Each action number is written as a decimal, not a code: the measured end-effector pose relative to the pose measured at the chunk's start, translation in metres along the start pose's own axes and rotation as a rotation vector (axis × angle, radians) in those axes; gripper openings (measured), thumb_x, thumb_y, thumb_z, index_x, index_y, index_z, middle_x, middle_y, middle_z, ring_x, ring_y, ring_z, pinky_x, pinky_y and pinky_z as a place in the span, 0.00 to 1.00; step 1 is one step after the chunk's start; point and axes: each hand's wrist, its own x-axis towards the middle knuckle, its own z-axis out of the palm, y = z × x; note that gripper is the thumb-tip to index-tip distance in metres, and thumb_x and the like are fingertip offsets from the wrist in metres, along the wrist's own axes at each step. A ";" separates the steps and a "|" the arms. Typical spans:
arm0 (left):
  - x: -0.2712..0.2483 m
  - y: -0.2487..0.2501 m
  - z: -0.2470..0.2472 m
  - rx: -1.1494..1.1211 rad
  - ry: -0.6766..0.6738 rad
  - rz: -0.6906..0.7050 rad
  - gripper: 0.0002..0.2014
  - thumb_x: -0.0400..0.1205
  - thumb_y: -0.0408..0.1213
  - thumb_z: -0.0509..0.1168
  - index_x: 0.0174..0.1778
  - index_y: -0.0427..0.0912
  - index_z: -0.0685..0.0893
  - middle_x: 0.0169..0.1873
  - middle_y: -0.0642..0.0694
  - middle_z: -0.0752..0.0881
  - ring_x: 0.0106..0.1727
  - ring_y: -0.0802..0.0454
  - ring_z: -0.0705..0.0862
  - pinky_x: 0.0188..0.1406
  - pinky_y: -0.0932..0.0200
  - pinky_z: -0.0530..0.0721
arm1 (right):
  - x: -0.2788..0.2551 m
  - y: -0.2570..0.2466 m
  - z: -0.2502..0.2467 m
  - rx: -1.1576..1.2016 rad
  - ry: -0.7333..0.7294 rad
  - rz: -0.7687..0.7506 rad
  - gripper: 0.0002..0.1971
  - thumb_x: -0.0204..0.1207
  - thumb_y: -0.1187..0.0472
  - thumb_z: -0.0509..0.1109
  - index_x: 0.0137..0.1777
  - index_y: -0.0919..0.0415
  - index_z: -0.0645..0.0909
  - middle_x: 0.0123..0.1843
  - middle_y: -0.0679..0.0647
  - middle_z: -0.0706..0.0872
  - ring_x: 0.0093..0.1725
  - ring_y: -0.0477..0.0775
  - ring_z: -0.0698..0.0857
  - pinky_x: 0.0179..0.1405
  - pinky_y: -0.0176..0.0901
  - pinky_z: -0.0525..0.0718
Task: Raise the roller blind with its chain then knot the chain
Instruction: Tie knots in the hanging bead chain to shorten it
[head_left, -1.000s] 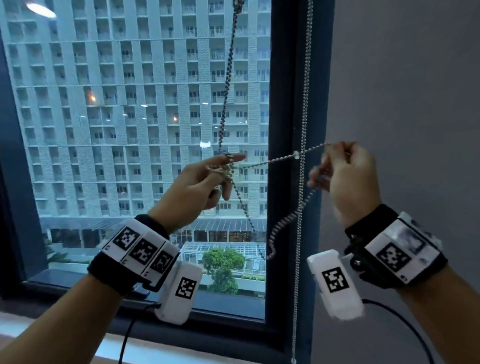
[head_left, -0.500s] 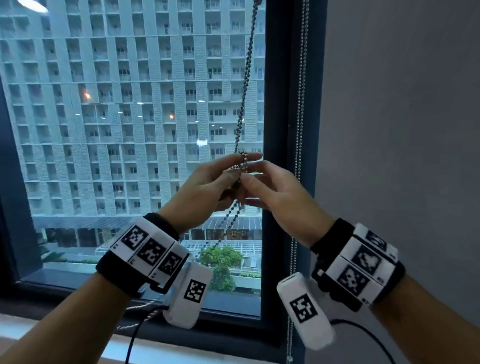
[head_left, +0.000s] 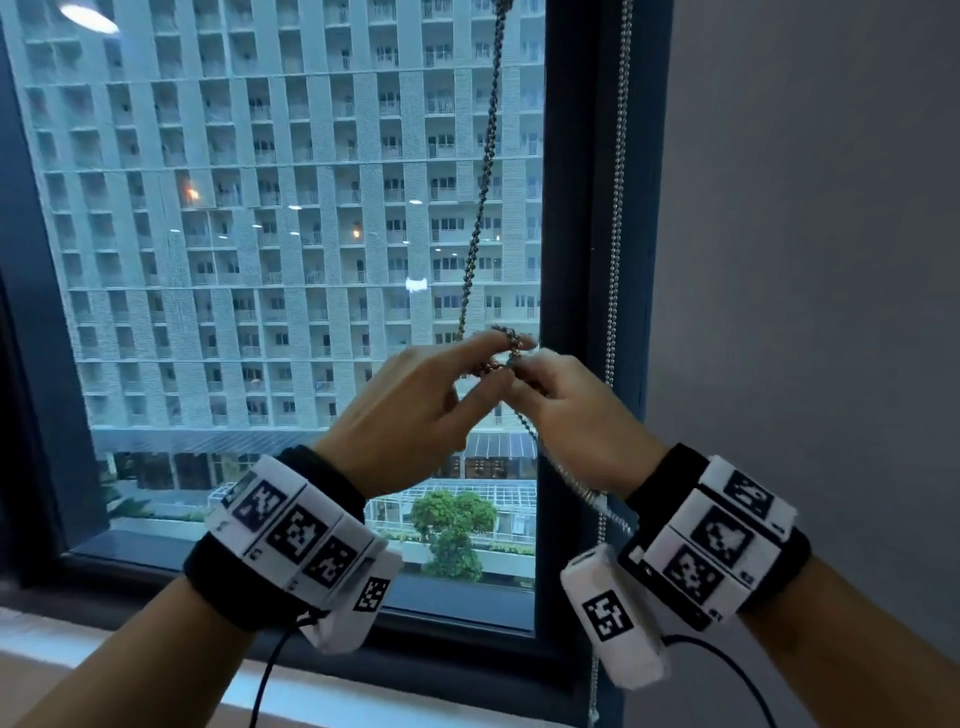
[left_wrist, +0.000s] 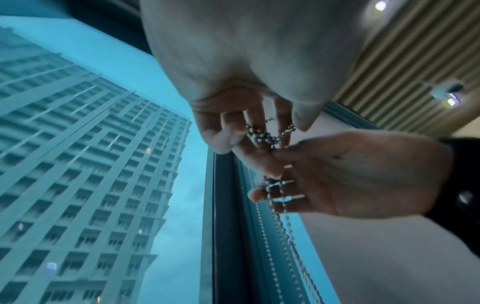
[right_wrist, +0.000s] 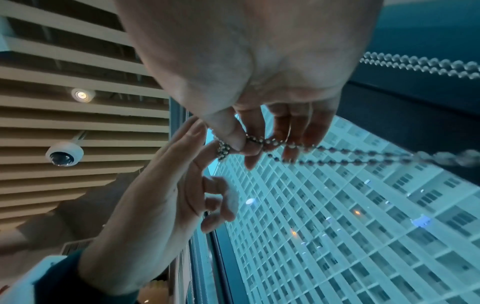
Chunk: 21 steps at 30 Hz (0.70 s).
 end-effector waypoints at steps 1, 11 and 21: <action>0.000 -0.001 0.002 0.043 0.001 0.033 0.16 0.86 0.51 0.56 0.69 0.54 0.77 0.53 0.54 0.87 0.25 0.55 0.87 0.32 0.51 0.86 | 0.001 -0.001 -0.001 0.008 0.006 -0.024 0.10 0.84 0.54 0.60 0.53 0.50 0.85 0.51 0.71 0.87 0.52 0.78 0.84 0.55 0.74 0.81; 0.001 -0.013 -0.013 -0.766 0.207 -0.213 0.10 0.81 0.36 0.62 0.37 0.36 0.83 0.58 0.45 0.90 0.28 0.48 0.89 0.19 0.59 0.80 | -0.005 0.011 -0.011 0.031 0.011 0.046 0.12 0.87 0.61 0.58 0.53 0.60 0.84 0.21 0.42 0.68 0.21 0.44 0.64 0.22 0.40 0.64; 0.009 -0.021 -0.014 -0.773 0.231 -0.398 0.13 0.83 0.28 0.61 0.64 0.39 0.76 0.56 0.39 0.86 0.48 0.44 0.88 0.42 0.52 0.85 | -0.031 -0.003 -0.001 -0.368 -0.532 0.280 0.17 0.86 0.53 0.57 0.33 0.47 0.74 0.29 0.45 0.76 0.26 0.44 0.73 0.30 0.41 0.75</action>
